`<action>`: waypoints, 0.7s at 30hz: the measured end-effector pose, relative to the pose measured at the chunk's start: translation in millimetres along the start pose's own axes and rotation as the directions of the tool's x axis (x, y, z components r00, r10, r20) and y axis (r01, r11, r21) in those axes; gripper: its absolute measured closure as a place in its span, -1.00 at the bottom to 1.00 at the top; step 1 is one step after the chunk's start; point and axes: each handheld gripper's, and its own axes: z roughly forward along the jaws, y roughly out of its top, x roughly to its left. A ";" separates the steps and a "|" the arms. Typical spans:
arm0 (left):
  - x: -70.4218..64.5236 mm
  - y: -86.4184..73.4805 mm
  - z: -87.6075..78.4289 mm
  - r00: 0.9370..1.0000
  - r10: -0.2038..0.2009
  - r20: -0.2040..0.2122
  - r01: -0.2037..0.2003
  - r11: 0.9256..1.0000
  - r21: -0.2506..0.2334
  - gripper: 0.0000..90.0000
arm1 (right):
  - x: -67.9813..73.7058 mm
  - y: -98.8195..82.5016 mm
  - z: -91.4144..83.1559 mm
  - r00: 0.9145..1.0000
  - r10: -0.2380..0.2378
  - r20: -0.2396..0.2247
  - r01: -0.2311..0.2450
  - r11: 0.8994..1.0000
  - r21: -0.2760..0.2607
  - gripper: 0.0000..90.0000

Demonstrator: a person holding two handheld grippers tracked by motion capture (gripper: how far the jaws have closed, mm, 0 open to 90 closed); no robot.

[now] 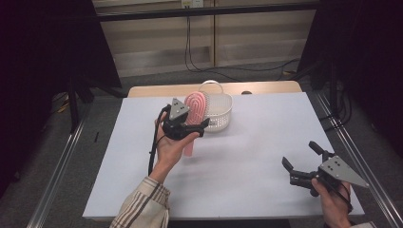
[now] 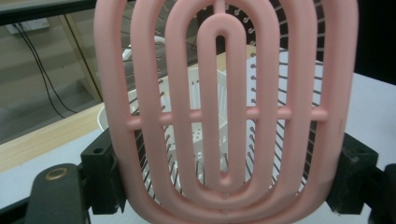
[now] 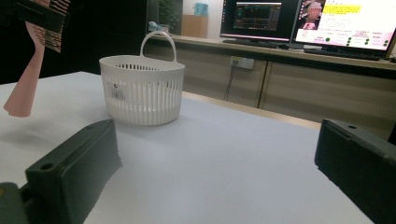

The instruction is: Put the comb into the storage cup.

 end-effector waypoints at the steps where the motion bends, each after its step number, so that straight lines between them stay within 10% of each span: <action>1: 0.2 0.9 -0.9 1.000 -0.002 -0.001 0.002 1.000 -0.006 -0.58 | 0.0 0.0 0.0 1.000 0.000 0.000 0.000 1.000 0.000 -1.00; 21: 7.5 19.4 -8.8 1.000 0.004 -0.027 -0.009 0.987 -0.161 -0.58 | 0.0 -0.1 0.2 1.000 0.000 -0.001 0.000 1.000 0.000 -1.00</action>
